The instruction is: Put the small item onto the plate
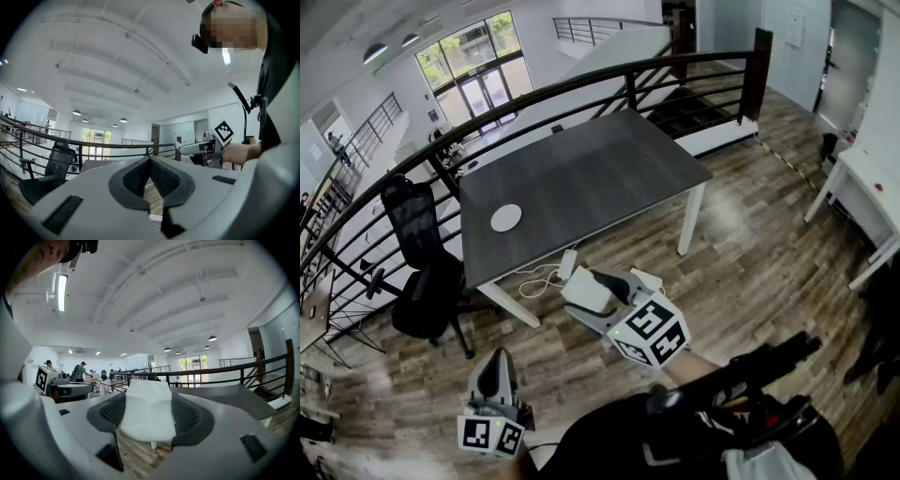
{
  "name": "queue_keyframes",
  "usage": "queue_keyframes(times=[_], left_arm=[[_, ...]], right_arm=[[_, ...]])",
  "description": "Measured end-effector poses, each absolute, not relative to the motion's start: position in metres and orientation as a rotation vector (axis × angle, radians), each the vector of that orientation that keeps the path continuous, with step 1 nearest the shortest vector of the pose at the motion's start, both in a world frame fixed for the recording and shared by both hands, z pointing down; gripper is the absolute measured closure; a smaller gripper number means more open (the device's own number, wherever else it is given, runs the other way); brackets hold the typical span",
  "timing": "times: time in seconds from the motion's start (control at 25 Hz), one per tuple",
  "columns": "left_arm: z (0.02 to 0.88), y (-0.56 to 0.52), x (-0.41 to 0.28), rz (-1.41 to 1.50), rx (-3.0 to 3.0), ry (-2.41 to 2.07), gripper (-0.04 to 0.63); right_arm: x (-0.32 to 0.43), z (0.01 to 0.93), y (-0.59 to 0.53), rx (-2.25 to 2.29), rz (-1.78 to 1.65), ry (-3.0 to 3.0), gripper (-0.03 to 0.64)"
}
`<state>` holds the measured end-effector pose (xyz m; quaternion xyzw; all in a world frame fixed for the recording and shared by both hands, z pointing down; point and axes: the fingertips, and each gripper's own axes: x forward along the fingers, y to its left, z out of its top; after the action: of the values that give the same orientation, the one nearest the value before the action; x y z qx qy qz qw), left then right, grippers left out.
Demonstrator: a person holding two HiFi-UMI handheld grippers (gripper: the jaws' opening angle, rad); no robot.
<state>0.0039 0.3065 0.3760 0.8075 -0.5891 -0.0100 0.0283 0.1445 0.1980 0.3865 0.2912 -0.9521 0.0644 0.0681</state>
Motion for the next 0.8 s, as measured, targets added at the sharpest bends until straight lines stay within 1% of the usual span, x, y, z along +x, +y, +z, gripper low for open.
queue_keyframes(times=[0.4, 0.8], left_arm=[[0.378, 0.307, 0.003, -0.038, 2.488, -1.801, 0.591], [0.385, 0.313, -0.015, -0.065, 2.497, -1.771, 0.591]], right_arm=[[0.144, 0.381, 0.198, 0.891, 0.2, -2.885, 0.305], [0.128, 0.382, 0.208, 0.914, 0.228, -2.875, 0.305]])
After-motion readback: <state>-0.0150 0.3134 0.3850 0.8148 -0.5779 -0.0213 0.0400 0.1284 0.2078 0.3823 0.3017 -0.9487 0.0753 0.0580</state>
